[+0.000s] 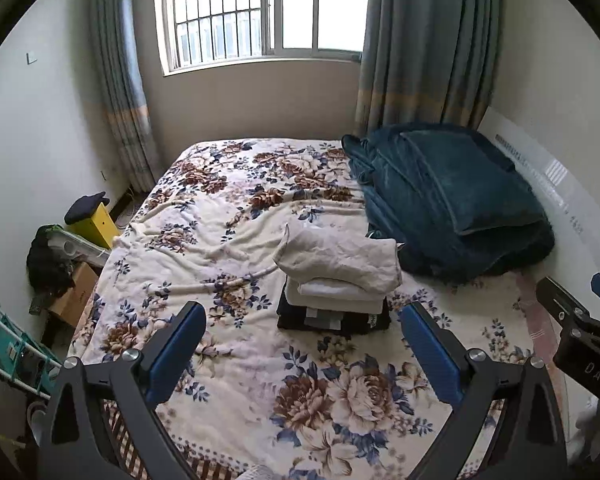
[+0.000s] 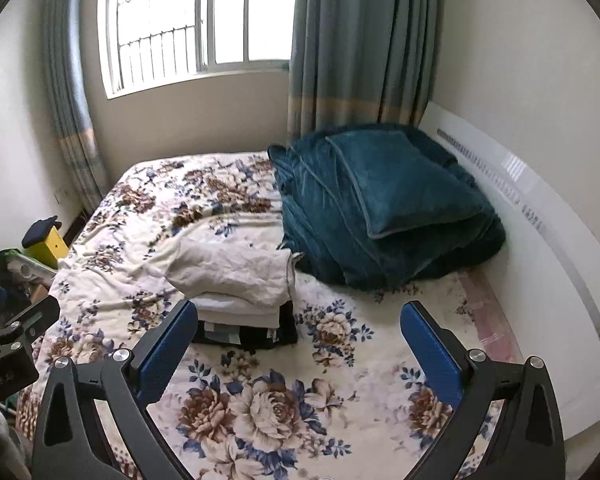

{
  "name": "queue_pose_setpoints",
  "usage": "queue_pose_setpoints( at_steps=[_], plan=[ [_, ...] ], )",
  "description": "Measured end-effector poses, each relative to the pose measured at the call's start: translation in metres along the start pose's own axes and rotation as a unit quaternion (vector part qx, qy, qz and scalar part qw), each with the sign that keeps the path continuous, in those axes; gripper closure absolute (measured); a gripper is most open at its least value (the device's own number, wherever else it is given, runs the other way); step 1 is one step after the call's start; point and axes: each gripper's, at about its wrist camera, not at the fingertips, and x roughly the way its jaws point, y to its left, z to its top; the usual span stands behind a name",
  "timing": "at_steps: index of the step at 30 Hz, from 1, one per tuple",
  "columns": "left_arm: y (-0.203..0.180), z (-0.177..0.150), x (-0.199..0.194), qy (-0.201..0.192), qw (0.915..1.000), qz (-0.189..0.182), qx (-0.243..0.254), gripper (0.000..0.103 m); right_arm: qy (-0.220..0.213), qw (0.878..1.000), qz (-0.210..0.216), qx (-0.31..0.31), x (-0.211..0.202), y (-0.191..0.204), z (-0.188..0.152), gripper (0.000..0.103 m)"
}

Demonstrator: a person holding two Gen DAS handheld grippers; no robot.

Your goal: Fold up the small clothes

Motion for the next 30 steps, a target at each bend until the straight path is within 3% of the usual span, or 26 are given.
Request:
queue_pose_setpoints(
  at_steps=[5, 11, 30],
  plan=[
    [-0.003, -0.008, -0.035, -0.016, 0.9999, 0.004, -0.005, 0.003, -0.018, 1.000, 0.009, 0.000, -0.048, -0.009, 0.003, 0.000],
    [-0.009, -0.016, -0.057, -0.023, 0.9997, 0.005, -0.006, 0.003, -0.023, 1.000, 0.016, -0.003, -0.076, -0.016, -0.002, 0.000],
    [-0.020, -0.025, -0.075, -0.027, 0.9995, 0.017, -0.005, 0.000, -0.026, 0.999, 0.019, -0.007, -0.072, -0.030, -0.006, 0.000]
  ],
)
